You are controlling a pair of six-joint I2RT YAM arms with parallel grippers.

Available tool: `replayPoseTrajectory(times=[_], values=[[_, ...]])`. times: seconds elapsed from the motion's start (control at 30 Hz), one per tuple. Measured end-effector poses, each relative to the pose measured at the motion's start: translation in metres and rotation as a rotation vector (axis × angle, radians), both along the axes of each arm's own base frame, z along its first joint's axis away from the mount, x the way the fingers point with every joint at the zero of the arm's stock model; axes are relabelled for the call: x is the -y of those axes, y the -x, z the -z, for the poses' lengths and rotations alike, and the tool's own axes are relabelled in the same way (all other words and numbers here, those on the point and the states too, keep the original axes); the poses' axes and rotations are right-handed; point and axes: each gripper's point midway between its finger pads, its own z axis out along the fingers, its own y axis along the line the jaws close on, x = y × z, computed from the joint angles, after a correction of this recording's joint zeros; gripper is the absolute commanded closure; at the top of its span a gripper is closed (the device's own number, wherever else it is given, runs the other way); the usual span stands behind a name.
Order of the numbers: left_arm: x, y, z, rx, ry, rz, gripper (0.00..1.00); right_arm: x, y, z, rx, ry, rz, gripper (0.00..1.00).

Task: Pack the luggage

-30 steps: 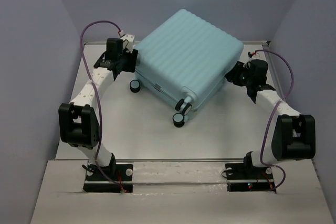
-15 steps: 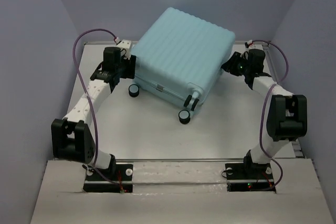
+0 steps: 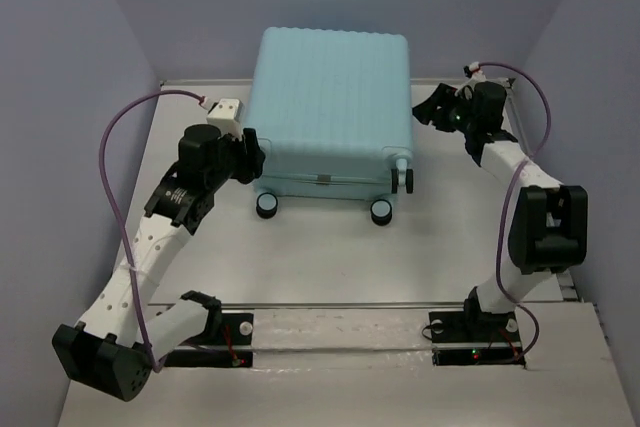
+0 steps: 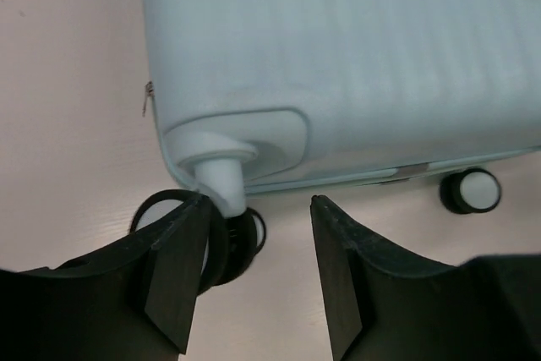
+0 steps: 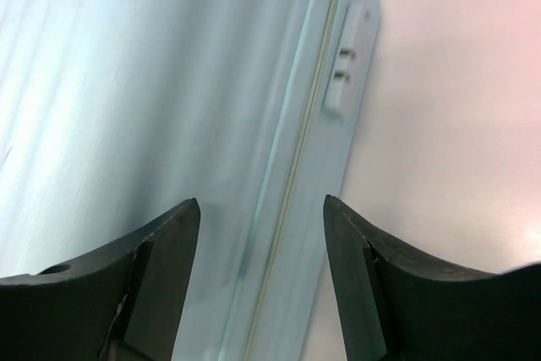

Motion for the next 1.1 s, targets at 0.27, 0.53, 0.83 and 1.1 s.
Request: replayPoseTrajectory(times=[0.27, 0.53, 0.83, 1.1], values=[[0.022, 0.003, -0.066, 0.119, 0.167, 0.029, 0.17, -0.02, 0.121, 0.019, 0.055, 0.001, -0.041, 0.87], [0.12, 0.068, -0.087, 0.093, 0.309, 0.324, 0.13, -0.019, 0.184, 0.078, 0.025, -0.013, -0.041, 0.65], [0.247, 0.11, -0.009, -0.131, 0.288, 0.578, 0.01, -0.025, 0.194, 0.068, 0.138, -0.021, -0.088, 0.53], [0.286, 0.095, 0.036, -0.209, 0.275, 0.594, 0.01, -0.03, 0.191, 0.081, 0.133, 0.021, -0.146, 0.58]])
